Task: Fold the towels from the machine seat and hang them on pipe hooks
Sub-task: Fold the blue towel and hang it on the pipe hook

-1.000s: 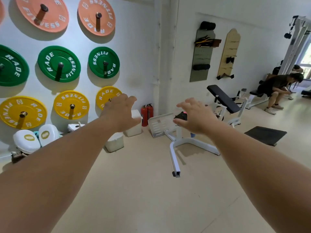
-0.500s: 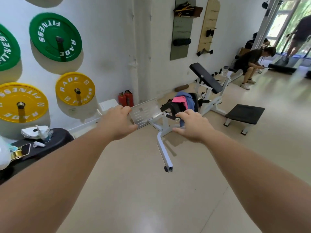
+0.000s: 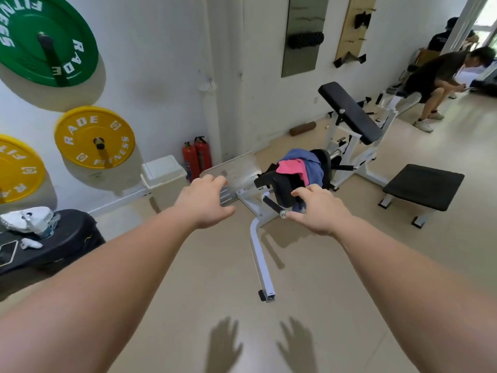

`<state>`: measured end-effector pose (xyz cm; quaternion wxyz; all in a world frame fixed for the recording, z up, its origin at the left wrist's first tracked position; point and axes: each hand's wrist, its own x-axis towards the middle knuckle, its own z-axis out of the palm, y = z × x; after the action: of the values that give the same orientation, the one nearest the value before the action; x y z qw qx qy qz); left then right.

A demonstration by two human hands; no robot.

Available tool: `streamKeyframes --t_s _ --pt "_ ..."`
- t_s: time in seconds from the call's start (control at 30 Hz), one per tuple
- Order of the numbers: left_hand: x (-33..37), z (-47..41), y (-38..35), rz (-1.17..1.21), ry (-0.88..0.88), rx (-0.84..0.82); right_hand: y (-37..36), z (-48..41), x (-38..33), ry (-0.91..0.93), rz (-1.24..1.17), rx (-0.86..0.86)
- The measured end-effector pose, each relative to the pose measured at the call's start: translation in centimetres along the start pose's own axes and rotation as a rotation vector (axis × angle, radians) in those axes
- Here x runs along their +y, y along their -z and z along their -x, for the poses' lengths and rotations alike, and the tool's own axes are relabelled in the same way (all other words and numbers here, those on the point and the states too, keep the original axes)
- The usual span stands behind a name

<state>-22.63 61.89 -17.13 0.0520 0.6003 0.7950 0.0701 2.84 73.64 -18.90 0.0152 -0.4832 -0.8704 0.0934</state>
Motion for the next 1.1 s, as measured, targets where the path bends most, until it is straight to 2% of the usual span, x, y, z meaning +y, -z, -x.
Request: streamKeyframes --t_s 0.17,0.3,0.57,0.93,1.03,1.1 --pt "2.1 -9.7 -1.9 0.020 0.043 -0.050 1.0 -10.2 4.9 0.024 -0.039 -0.050" --pt "1.9 -17.7 -5.1 0.060 0.056 -0.110 -1.1 -17.6 8.1 0.003 -0.053 -0.132" --pt "0.1 -35.2 -10.9 0.260 0.068 -0.244 -4.6 -32.6 11.4 -0.114 -0.072 -0.249" --pt "2.2 -51.8 -14.0 0.302 0.047 -0.415 -6.4 -47.7 18.0 -0.197 -0.064 -0.307" --pt "4.2 -55.2 -16.1 0.287 0.057 -0.465 -6.9 -51.7 21.6 -0.183 0.010 -0.369" --pt "5.9 -57.4 -17.7 0.293 0.094 -0.502 -7.8 -54.2 24.6 -0.184 -0.030 -0.367"
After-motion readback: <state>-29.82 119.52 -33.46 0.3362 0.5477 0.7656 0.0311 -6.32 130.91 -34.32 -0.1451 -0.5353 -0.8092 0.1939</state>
